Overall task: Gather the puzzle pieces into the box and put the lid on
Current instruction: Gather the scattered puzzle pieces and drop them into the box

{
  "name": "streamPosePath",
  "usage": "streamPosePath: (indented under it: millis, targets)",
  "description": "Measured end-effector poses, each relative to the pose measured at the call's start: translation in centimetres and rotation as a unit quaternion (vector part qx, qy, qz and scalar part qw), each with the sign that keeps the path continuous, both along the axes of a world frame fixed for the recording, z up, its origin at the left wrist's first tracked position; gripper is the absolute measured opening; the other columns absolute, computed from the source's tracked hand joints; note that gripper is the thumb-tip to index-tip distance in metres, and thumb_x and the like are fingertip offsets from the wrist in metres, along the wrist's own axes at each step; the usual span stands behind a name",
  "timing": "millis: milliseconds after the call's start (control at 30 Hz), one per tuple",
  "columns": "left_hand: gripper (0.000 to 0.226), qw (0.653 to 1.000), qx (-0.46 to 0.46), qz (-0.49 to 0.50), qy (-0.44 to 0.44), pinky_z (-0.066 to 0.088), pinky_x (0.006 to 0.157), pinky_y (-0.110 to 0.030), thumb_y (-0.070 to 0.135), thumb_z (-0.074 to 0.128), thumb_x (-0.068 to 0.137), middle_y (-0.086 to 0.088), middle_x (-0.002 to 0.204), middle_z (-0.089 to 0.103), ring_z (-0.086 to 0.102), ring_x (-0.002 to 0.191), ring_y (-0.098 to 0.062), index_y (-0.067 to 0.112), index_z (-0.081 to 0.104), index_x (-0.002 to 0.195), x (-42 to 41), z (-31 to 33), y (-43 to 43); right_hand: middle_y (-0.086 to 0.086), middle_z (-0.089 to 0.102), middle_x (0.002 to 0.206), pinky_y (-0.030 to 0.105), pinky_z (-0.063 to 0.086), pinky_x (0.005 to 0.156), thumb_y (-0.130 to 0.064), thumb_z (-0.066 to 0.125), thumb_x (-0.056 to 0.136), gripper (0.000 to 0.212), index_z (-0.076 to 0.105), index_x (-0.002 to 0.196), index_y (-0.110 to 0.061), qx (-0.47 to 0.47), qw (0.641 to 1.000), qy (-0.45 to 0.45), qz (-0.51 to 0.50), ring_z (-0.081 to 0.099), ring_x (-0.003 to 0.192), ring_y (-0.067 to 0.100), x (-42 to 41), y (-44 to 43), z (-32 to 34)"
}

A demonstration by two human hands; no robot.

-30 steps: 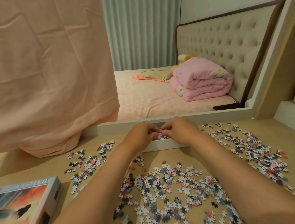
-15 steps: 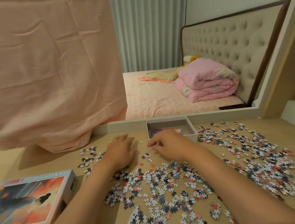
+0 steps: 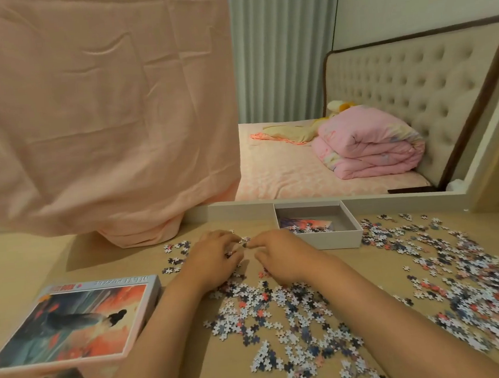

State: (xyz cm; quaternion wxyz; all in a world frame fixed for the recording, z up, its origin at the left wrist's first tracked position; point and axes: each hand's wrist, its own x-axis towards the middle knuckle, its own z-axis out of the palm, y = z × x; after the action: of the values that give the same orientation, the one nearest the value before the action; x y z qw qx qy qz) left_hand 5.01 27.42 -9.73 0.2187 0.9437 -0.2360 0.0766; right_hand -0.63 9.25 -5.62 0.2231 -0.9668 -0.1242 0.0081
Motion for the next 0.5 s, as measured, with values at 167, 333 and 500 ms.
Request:
streamPosePath:
  millis: [167,333,500]
  targets:
    - [0.063,0.986,0.116,0.054,0.107,0.003,0.121,-0.046,0.054,0.031,0.099,0.006,0.165,0.000,-0.004,0.151,-0.024,0.033,0.012,0.156,1.7,-0.7,-0.4,0.007,0.002,0.167,0.036,0.010,0.124,-0.022,0.042,0.104,0.061,0.016,0.159,-0.019,-0.070,0.996,0.058,0.003,0.004,0.153,0.027,3.4,2.4,-1.1]
    - [0.059,0.992,0.080,0.017,0.093,0.007,0.121,-0.037,0.041,0.036,0.101,0.005,0.164,0.012,0.008,0.150,-0.020,0.027,0.019,0.155,2.3,-1.2,-0.2,0.007,-0.008,0.167,0.044,0.003,0.124,-0.039,0.029,0.105,0.063,0.001,0.160,-0.023,-0.136,0.985,0.100,-0.015,-0.007,0.153,0.027,5.8,3.2,-3.1]
    - [0.063,0.995,0.013,0.001,0.101,0.013,0.121,-0.033,0.036,0.044,0.098,0.004,0.163,0.016,0.011,0.149,-0.017,0.026,0.019,0.155,2.8,-1.3,0.3,0.010,-0.005,0.167,0.036,0.003,0.124,-0.037,0.023,0.108,0.059,0.005,0.160,-0.015,-0.132,0.988,0.075,0.014,-0.003,0.154,0.023,3.6,2.5,-3.9]
